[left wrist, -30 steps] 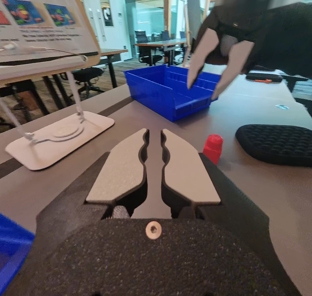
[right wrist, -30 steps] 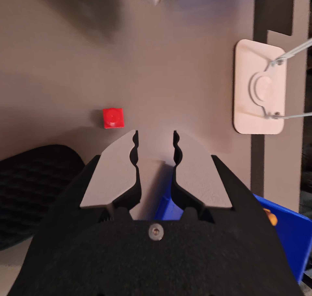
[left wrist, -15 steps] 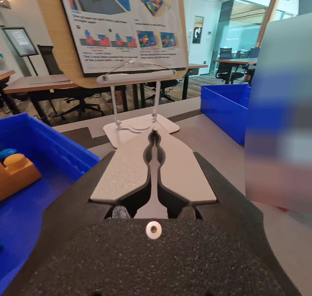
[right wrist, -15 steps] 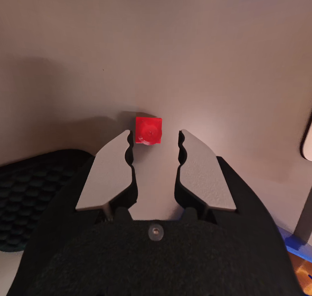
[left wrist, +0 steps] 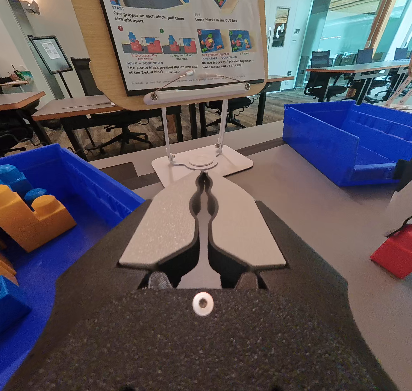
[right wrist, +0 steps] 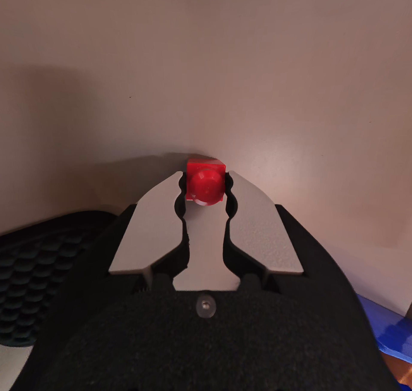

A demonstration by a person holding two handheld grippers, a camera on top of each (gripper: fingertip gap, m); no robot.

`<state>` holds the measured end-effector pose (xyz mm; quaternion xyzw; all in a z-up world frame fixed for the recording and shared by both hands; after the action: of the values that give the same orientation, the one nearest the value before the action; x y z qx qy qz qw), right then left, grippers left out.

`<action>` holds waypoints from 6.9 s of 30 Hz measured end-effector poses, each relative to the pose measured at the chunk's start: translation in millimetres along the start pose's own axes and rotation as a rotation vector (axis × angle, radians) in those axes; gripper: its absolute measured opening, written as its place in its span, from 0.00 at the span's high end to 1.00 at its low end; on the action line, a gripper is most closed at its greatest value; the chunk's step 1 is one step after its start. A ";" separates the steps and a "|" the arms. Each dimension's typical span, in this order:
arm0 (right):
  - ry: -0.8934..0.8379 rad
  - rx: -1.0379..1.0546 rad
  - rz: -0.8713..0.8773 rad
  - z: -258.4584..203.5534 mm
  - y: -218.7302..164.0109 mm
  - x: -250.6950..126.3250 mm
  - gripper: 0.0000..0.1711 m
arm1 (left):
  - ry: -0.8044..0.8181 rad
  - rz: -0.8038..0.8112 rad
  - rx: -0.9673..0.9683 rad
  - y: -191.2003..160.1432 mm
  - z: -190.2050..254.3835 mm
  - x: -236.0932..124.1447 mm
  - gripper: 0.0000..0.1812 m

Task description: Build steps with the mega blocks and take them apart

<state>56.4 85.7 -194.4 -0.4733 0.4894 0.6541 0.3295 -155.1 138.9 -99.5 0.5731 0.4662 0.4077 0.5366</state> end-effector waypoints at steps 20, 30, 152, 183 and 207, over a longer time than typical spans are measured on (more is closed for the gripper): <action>-0.268 0.223 0.032 116.3 -64.9 -167.8 0.81 | -0.012 -0.038 0.011 -7.5 2.9 3.0 1.00; -0.337 0.484 -0.113 188.7 -183.0 -179.3 0.81 | -0.015 -0.036 0.022 -8.7 3.3 3.3 1.00; -0.851 0.806 1.024 158.2 38.5 -73.7 0.88 | -0.048 -0.024 0.064 -4.3 10.0 2.0 1.00; -0.877 0.841 0.990 169.6 -0.3 -85.6 1.00 | -0.323 -0.987 0.504 -5.4 -184.3 -81.1 0.80; -0.847 0.833 0.980 168.0 0.9 -77.2 1.00 | -0.422 -1.314 0.607 -78.0 -209.4 -72.1 0.81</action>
<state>31.6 247.9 -109.1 0.2515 0.6813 0.6124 0.3124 -382.0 117.2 -155.5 0.3659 0.6913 -0.2612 0.5658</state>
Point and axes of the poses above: each gripper's, where its closed fingertips meet, x out along the fingers, y out of its top, z = x × y across the jaws, the point moved 1 cm from there along -x, back along the fingers, and after that the axes turned 3 degrees about x, right-handed, at the moved point
